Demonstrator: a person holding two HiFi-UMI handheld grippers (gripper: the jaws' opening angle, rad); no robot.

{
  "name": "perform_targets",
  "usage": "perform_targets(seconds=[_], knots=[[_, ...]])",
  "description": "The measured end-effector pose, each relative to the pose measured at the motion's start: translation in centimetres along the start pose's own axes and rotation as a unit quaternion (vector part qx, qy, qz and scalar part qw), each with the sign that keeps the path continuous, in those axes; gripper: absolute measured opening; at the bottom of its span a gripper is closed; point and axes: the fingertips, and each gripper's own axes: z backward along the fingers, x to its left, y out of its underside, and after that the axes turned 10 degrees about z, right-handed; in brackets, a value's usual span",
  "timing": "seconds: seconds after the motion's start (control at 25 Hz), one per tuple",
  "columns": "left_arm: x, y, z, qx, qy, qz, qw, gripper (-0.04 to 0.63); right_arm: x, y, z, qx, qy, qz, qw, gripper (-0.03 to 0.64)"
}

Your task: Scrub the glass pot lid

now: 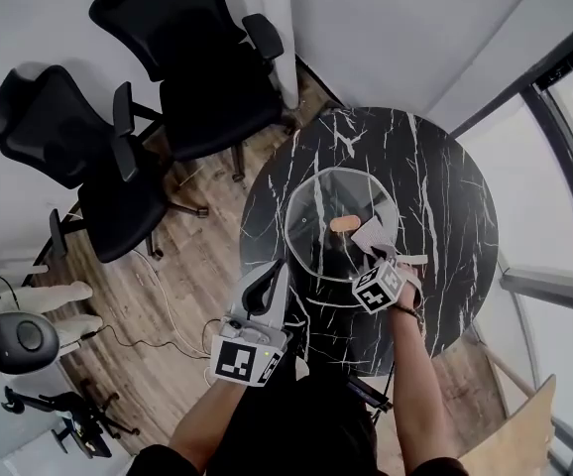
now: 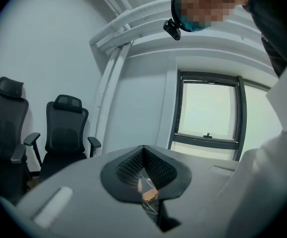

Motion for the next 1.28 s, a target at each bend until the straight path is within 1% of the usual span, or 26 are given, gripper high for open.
perform_targets(seconds=[0.24,0.44,0.56,0.68,0.8,1.04,1.28], knots=[[-1.3,-0.5,1.9,-0.008,-0.018,0.004,0.9998,0.002,0.9,-0.6,0.1,-0.01,-0.008,-0.018,1.0,0.058],[-1.2,-0.4,2.6,-0.007,-0.023,-0.002,0.9997,0.002,1.9,-1.3,0.2,-0.014,-0.013,-0.033,0.999,0.058],[-0.7,-0.4,2.7,-0.006,-0.014,0.002,0.9999,0.002,2.2,-1.6,0.3,-0.009,-0.011,-0.044,0.999,0.058],[-0.2,-0.3,2.6,-0.001,0.004,0.011,0.9999,0.002,2.7,-2.1,0.2,-0.005,-0.011,-0.053,0.999,0.058],[0.3,-0.3,2.6,0.004,0.017,0.008,0.9998,0.002,3.3,-2.5,0.1,-0.002,-0.012,-0.065,0.998,0.058],[2.6,-1.5,2.8,0.0,0.026,0.004,0.9997,0.002,4.7,-3.4,0.1,0.01,-0.014,-0.087,0.996,0.058],[4.9,-2.7,3.0,-0.008,0.04,0.011,0.9991,0.002,6.0,-5.0,-0.1,0.019,-0.018,-0.11,0.994,0.058]])
